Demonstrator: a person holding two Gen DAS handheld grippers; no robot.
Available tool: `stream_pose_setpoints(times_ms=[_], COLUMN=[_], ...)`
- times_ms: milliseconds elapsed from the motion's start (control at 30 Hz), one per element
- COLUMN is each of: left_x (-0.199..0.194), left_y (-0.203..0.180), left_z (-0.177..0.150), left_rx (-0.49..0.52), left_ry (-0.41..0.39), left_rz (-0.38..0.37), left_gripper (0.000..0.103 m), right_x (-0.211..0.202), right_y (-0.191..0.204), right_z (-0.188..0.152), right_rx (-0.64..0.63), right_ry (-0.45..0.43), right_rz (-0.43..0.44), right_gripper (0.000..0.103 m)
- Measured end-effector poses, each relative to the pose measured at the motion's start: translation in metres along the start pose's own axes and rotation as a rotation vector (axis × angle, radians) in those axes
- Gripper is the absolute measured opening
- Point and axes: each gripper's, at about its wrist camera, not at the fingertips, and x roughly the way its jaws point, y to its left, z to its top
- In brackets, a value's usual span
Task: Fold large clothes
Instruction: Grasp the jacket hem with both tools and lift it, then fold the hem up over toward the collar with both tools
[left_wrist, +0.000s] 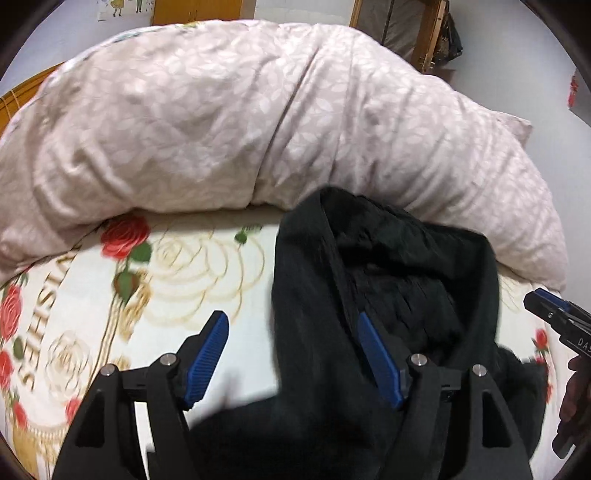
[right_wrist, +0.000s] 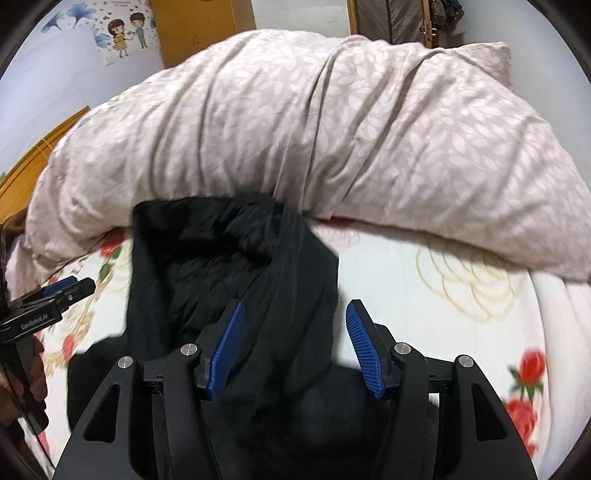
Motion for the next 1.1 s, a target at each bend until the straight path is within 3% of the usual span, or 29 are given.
stream_pose_setpoints(times_ms=[133, 300, 333, 367, 433, 467, 800, 933, 1100], left_x=[0.037, 0.082, 0.088, 0.093, 0.093, 0.087, -0.031, -0.074, -0.108], left_y=[-0.006, -0.005, -0.006, -0.006, -0.005, -0.003, 0.007, 0.006, 0.002], left_z=[0.034, 0.051, 0.049, 0.046, 0.037, 0.032, 0.006, -0.010, -0.055], left_rx=[-0.016, -0.007, -0.006, -0.008, -0.010, -0.003, -0.043, -0.048, -0.045], left_ry=[-0.014, 0.002, 0.009, 0.021, 0.018, -0.003, -0.130, -0.147, -0.145], left_rz=[0.009, -0.008, -0.013, -0.030, -0.037, -0.047, -0.123, -0.163, -0.194], left_gripper=[0.075, 0.073, 0.054, 0.029, 0.010, 0.008, 0.006, 0.006, 0.007], right_x=[0.043, 0.094, 0.100, 0.104, 0.098, 0.092, -0.032, -0.075, -0.100], right_y=[0.000, 0.004, 0.005, 0.004, 0.005, 0.007, 0.009, 0.004, 0.000], right_z=[0.032, 0.041, 0.039, 0.038, 0.033, 0.031, 0.007, -0.023, -0.068], right_rx=[-0.016, -0.042, -0.043, -0.043, -0.050, -0.054, -0.004, 0.045, 0.084], right_ry=[0.028, 0.121, 0.136, 0.144, 0.120, 0.102, -0.041, -0.059, -0.039], right_rz=[-0.009, -0.023, -0.035, -0.033, -0.028, -0.020, 0.094, 0.139, 0.168], right_gripper=[0.058, 0.057, 0.036, 0.014, 0.010, 0.009, 0.008, 0.009, 0.009])
